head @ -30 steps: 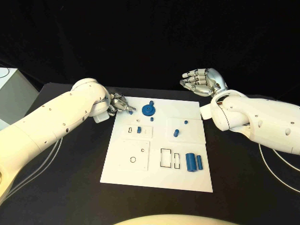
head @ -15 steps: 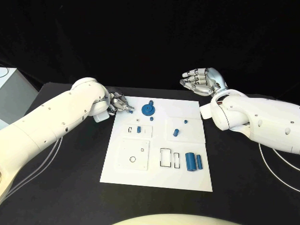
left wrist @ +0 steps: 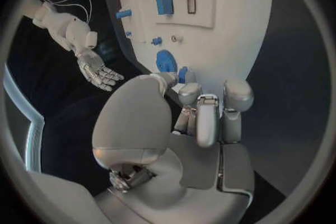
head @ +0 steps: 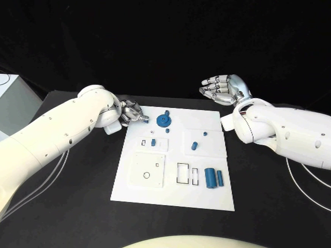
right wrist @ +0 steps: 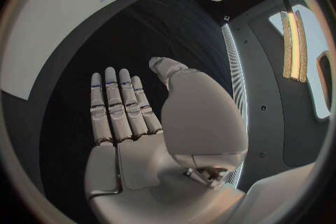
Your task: Assemble the parts on the task board
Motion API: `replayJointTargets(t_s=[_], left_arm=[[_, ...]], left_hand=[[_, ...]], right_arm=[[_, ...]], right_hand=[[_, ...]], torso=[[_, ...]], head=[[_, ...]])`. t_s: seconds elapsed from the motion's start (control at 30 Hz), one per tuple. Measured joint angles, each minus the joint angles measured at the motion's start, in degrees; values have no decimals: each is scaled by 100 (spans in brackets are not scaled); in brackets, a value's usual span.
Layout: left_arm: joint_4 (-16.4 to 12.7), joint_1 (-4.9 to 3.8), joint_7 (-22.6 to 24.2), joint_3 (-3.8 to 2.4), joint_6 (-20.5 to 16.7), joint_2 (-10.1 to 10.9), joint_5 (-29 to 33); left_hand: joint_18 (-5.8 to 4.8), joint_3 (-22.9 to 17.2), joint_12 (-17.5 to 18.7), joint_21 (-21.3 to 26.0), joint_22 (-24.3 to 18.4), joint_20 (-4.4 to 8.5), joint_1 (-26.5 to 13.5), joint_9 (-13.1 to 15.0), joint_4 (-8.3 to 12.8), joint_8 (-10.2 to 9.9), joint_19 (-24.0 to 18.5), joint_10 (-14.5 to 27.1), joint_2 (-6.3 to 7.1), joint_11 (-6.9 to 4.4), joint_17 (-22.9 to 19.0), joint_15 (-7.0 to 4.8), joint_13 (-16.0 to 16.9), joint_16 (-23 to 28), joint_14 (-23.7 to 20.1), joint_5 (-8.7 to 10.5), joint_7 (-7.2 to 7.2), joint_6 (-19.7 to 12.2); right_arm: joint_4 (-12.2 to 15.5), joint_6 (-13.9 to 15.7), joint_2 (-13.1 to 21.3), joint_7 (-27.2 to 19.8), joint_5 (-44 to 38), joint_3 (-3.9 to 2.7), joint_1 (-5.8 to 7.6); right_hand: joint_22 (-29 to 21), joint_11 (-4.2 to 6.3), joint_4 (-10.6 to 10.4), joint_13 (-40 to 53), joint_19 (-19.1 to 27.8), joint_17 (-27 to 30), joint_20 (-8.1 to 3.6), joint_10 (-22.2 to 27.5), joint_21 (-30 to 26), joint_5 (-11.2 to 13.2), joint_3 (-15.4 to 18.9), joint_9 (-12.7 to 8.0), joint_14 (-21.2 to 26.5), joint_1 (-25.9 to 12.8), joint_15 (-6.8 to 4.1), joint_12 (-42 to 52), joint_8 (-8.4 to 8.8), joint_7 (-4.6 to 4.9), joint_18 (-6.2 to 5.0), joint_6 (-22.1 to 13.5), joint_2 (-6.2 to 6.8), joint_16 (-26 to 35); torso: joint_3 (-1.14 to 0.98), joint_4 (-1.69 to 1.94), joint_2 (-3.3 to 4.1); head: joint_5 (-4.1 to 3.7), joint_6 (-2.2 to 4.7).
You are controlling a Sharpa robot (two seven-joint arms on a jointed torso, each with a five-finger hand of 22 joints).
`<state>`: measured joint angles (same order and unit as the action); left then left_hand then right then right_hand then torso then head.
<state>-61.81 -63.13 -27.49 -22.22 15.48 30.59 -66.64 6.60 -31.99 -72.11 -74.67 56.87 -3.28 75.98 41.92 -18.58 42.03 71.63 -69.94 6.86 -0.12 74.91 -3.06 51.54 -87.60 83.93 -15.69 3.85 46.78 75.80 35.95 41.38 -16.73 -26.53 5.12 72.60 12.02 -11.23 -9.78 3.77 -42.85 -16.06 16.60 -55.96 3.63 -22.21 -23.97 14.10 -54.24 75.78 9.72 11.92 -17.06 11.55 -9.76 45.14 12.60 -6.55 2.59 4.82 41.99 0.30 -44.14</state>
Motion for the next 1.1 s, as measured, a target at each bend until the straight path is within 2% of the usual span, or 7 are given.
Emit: replayJointTargets(t_s=[0.13, 0.23, 0.4, 0.77, 0.83, 0.93, 1.1], left_arm=[[-140, 6, 59, 0, -65, 89, 126], [-311, 26, 91, 0, -102, 187, 219], [-653, 94, 96, -1, -121, 372, 369], [-1533, 349, 33, -2, -122, 954, 388], [-1711, 416, 20, -2, -126, 1067, 345], [-1917, 492, 7, -1, -132, 1187, 276], [-2217, 579, -8, 1, -151, 1320, 120]], left_hand=[[0, -104, 0, 0, 7, 0, -7, 0, -9, 4, 0, -20, 6, -20, 0, 0, 0, 0, 0, -1, -8, -11], [0, -219, 0, -27, 15, 0, -67, 0, 0, 149, 0, -21, 67, -20, 0, 0, -20, 0, 0, 0, -7, -12], [0, -251, 27, -27, 5, 0, -117, 0, -30, 246, 0, -20, 55, -20, 0, 0, -120, 0, 0, 0, 20, -85], [0, -345, 27, -72, 105, 42, -214, 1, 31, 343, 43, -20, 146, -19, 0, -21, -57, 0, 21, 0, 31, -93], [0, -353, 3, -72, 118, 42, -251, 262, 26, 343, 43, -20, 137, -20, 0, -21, -47, -6, 21, 0, 32, -95], [0, -362, 4, -111, 161, 63, -281, 365, 18, 376, 64, -45, 167, -44, 0, -21, -28, -27, 21, 1, 33, -96], [0, -533, -19, -119, 200, 58, -404, 382, 142, 414, 87, -84, 246, -40, 0, -42, -13, -39, 0, 1, 29, -90]], right_arm=[[-5, -6, 5, 1, 0, 0, 0], [-12, -10, 10, 2, 0, 0, -3], [-26, -13, 21, 0, 0, 1, -7], [-55, -14, 57, -12, 1, 10, -16], [-64, -15, 61, -12, 1, 12, -18], [-69, -15, 63, -13, 1, 14, -21], [-75, -17, 64, -14, 1, 15, -30]], right_hand=[[-23, 0, 15, 0, 0, 22, 0, 0, 0, -64, -16, -4, 0, 0, 0, 0, 0, 0, 0, 0, 0, 0], [-32, 0, 15, 0, 0, 22, 0, 0, 0, -87, -15, -9, 0, 0, 0, 0, 0, 0, 0, 0, 0, 0], [-39, 0, 15, 1, 0, 32, 0, 0, 0, -102, -15, -9, 0, 0, 0, 0, 0, 0, 0, 0, 0, 0], [-56, 0, 31, 1, 0, 46, 0, 0, 0, -154, -32, -14, 0, 0, 0, 0, 0, 0, 0, 0, 0, 22], [-56, 0, 31, 1, -1, 46, 0, 0, 0, -154, -32, -14, 0, 0, 0, 0, 0, 0, 0, 0, 0, 22], [-56, 0, 31, 1, 0, 46, 0, 0, 0, -154, -31, -14, 0, 0, 0, 0, 0, 0, 0, 0, 0, 22], [-56, 0, 31, 1, -1, 46, 0, 0, 0, -154, -31, -14, 0, 0, 0, 0, 0, 0, 0, 0, 0, 22]], torso=[[-1, 2, -4], [0, 5, -8], [5, 9, -10], [4, 14, -16], [4, 15, -16], [4, 15, -16], [7, 15, -10]], head=[[-1, -1], [-3, -1], [-1, 6], [37, 10], [50, 7], [76, -8], [112, -23]])
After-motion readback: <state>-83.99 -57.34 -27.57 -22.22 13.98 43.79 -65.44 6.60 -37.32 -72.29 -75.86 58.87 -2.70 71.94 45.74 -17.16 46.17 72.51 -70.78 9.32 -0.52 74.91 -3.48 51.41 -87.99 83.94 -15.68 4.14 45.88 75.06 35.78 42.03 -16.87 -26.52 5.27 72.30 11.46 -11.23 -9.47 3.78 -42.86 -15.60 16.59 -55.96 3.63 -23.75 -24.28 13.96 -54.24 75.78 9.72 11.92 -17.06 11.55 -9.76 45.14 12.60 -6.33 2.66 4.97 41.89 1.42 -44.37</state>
